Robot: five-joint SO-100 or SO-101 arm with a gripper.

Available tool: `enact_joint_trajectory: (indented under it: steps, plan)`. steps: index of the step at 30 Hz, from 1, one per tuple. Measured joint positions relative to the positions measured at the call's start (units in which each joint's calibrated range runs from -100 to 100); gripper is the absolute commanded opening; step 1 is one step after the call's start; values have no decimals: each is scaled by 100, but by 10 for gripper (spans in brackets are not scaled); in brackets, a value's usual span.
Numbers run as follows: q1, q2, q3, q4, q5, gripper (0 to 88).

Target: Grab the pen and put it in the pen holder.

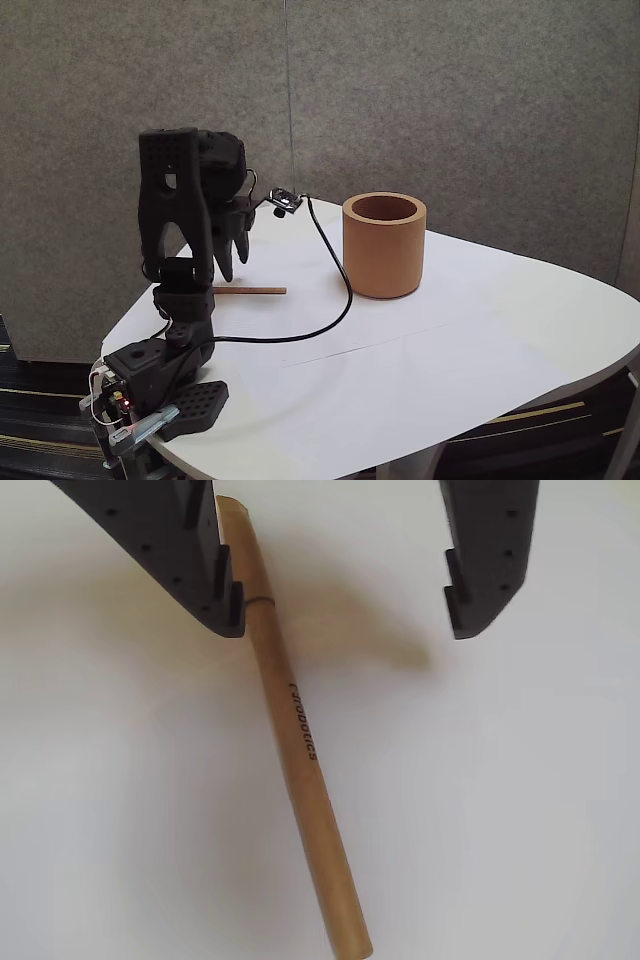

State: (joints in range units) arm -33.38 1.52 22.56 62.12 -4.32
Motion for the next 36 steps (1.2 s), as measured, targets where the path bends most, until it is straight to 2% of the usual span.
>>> enact_joint_trajectory:
  steps: [11,28,30,35,36]
  plan:
    - [-7,8,857,127,10,344]
    - [-44,8,875,42,5,331]
    - [-44,8,875,42,5,282]
    - [-44,42,767,42,5,8]
    - [-44,76,731,42,5,2]
